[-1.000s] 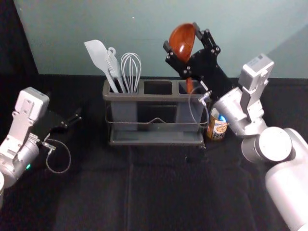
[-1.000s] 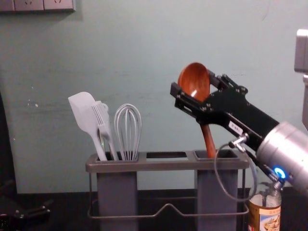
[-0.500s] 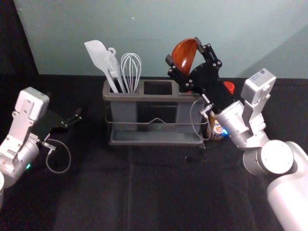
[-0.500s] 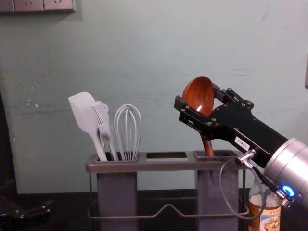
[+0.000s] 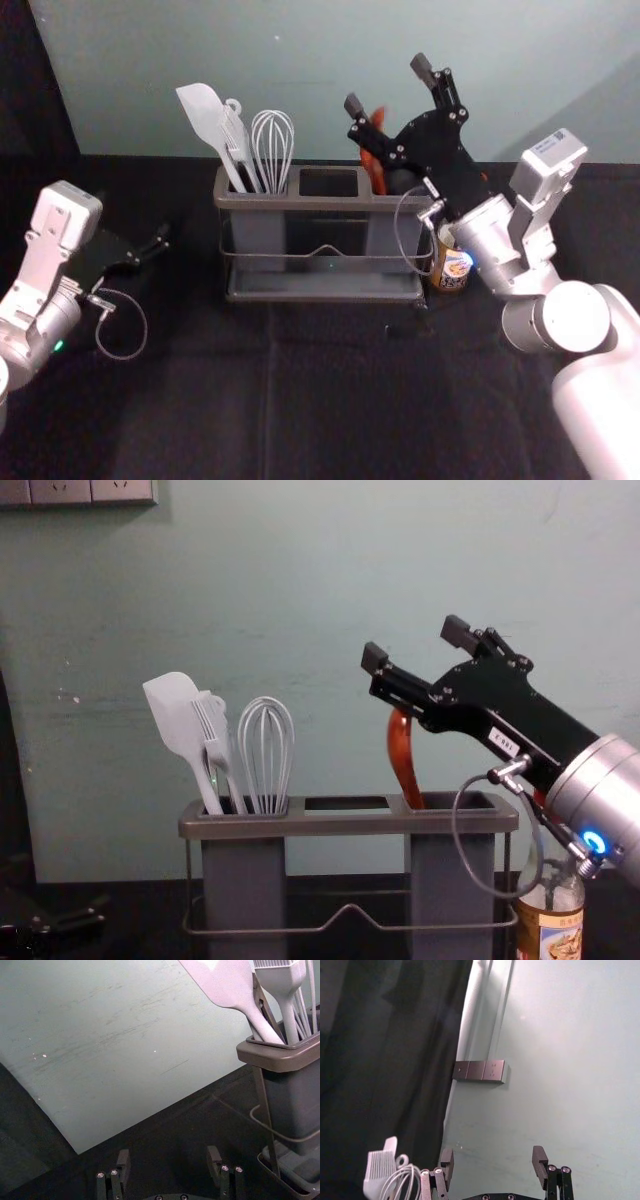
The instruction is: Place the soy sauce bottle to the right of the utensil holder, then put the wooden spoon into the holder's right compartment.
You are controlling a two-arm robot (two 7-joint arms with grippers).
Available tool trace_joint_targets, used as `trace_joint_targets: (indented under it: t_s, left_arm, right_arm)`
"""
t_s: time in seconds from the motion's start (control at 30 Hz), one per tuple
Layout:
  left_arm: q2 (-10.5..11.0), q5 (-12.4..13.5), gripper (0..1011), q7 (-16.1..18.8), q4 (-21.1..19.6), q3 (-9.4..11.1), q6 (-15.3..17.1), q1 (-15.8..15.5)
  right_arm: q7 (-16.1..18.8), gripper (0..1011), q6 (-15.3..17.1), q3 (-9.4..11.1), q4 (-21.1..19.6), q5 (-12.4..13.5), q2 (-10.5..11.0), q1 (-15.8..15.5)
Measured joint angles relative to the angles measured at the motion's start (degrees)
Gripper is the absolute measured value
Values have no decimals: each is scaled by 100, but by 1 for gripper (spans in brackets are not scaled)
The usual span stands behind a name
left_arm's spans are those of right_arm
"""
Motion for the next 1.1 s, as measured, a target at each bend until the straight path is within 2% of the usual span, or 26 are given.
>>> trace_joint_targets:
  t_s: [0.27, 0.47, 0.5, 0.7, 0.83, 0.97, 1.1]
  left_arm:
    - [0, 0, 1005, 0, 0, 0, 0, 0]
    - [0, 0, 1005, 0, 0, 0, 0, 0]
    - [0, 0, 1005, 0, 0, 0, 0, 0]
    - [0, 0, 1005, 0, 0, 0, 0, 0]
    - [0, 0, 1005, 0, 0, 0, 0, 0]
    - [0, 0, 1005, 0, 0, 0, 0, 0]
    - [0, 0, 1005, 0, 0, 0, 0, 0]
  right_arm:
    - [-112, 1002, -7, 132, -226, 40, 0, -67]
    - [-295, 1003, -312, 480, -360, 97, 4, -110]
    - [-295, 1003, -312, 480, -360, 97, 4, -110]
    - [-531, 1003, -673, 923, -407, 30, 65, -157]
    - [-605, 1003, -912, 1135, -372, -20, 108, -183]
    - [-606, 1003, -1157, 1313, -287, 12, 143, -201]
    - [-587, 1003, -1228, 1396, -243, 11, 158, -213]
